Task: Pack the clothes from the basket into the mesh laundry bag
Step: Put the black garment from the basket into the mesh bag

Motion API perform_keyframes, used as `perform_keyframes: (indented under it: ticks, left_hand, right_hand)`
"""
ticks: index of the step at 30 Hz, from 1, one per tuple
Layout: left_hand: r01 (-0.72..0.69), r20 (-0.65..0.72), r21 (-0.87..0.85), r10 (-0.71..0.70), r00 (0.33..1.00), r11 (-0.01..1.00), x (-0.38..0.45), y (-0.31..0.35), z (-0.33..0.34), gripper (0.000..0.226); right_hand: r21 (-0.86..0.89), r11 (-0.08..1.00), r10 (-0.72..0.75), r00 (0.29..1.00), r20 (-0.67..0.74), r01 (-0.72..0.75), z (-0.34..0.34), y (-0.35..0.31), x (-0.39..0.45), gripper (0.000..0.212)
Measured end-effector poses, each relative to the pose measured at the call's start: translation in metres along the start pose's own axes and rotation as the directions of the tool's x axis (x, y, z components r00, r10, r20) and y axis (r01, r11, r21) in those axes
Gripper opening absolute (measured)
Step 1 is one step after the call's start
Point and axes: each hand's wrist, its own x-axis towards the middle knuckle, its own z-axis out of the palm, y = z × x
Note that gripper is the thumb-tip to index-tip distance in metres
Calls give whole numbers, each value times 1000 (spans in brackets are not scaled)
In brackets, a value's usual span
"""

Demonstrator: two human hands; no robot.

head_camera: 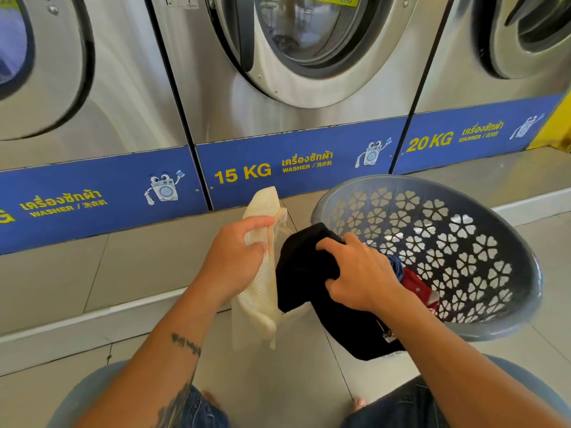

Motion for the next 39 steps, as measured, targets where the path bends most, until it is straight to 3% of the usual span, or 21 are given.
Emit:
perform_keyframes:
  ticks: [7, 9, 13, 15, 19, 22, 25, 29, 33, 39]
  left_hand:
    - [-33, 77, 24, 31, 997, 999, -11, -7, 14, 49]
    - [-7, 41, 10, 6, 999, 1000, -10, -10, 13, 49]
    - [46, 11, -87, -45, 999, 995, -7, -10, 9, 47]
    - [22, 14, -96, -21, 1000, 995, -9, -9, 11, 48]
    - [23, 16, -55, -23, 1000, 998, -7, -13, 12, 48]
    - [30, -5, -26, -30, 1000, 999, -4, -13, 14, 48]
    - [-4, -6, 42, 4, 1000, 999, -4, -13, 21, 49]
    - [-17, 23, 176, 13, 1000, 984, -3, -19, 28, 47]
    - [-8, 37, 194, 0, 999, 981, -4, -20, 27, 47]
    - [-44, 41, 166, 38, 998, 985, -7, -20, 25, 48]
  right_hand:
    - [61, 995, -56, 968, -245, 74, -14, -26, -3, 58]
    - [55, 992, -99, 980, -173, 110, -8, -31, -3, 60]
    - [-142, 949, -259, 954, 154, 280, 12, -25, -4, 64]
    - [-109, 941, -292, 932, 216, 320, 12, -19, -6, 68]
    - [70, 967, -248, 966, 65, 244, 1, 1, -5, 97]
    - [138, 990, -30, 987, 158, 8, 4, 19, 1, 117]
    - [312, 949, -9, 987, 161, -42, 15, 23, 3, 96]
    - [199, 980, 2, 1000, 29, -8, 18, 13, 3, 72]
    - [167, 986, 30, 999, -14, -27, 11, 6, 1, 55]
    - [101, 995, 1, 982, -188, 18, 1, -17, 3, 43]
